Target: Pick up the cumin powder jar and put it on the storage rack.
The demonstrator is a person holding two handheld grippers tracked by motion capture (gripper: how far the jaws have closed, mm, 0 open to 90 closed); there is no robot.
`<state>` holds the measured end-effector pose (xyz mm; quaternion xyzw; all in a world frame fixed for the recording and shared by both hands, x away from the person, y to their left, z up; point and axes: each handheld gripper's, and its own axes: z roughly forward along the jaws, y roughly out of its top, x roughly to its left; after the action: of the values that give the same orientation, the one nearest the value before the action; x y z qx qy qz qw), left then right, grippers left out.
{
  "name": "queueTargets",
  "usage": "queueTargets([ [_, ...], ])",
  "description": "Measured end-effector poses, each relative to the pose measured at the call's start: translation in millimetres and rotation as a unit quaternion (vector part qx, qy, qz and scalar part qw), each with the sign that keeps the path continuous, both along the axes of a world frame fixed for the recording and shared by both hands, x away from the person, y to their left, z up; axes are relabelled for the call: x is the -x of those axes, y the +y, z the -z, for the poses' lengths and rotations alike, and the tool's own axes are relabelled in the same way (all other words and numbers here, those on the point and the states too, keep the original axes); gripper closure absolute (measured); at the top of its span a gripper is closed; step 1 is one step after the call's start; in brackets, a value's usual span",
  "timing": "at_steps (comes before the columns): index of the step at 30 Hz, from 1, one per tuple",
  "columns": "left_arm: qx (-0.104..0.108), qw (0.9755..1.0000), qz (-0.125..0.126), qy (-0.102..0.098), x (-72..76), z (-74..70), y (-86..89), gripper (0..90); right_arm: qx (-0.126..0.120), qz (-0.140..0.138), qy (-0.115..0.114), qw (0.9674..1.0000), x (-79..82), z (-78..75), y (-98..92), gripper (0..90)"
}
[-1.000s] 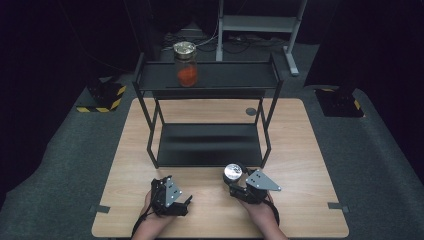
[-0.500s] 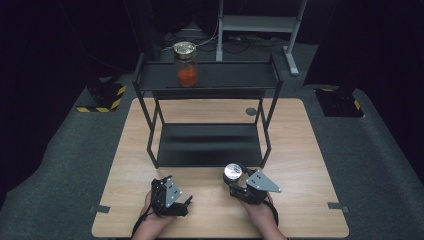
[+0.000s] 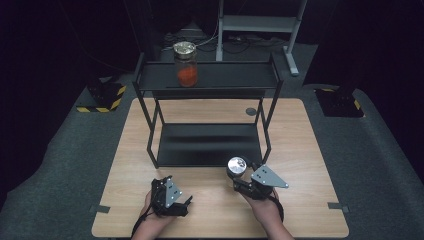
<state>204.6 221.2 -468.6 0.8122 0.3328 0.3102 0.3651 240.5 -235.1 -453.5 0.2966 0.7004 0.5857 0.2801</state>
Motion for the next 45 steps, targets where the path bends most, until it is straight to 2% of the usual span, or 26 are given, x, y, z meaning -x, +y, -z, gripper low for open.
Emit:
queueTargets([
  [8, 0.0, 1.0, 0.001, 0.001, -0.3, -0.3, 0.3, 0.8, 0.005, 0.011, -0.011, 0.9999, 2.2, -20.1, -4.1, 34.6],
  [16, -0.001, 1.0, 0.002, 0.001, -0.4, -0.2, 0.2, 0.9, -0.002, 0.012, -0.018, 0.9998, 1.6, -37.8, -8.1, 34.6],
  [24, 0.003, 1.0, 0.002, 0.002, -0.9, -0.3, 1.2, 0.9, -0.004, 0.014, -0.029, 0.9995, -3.0, -57.8, -10.6, 34.6],
  [41, 0.003, 1.0, 0.001, 0.0, -0.1, -0.1, 1.7, 0.9, -0.007, 0.019, -0.047, 0.9987, -12.9, -89.8, -16.0, 34.6],
  [45, 0.009, 1.0, 0.002, 0.001, -0.5, 0.4, 3.1, 0.9, -0.006, 0.021, -0.053, 0.9984, -14.2, -99.0, -17.1, 34.6],
])
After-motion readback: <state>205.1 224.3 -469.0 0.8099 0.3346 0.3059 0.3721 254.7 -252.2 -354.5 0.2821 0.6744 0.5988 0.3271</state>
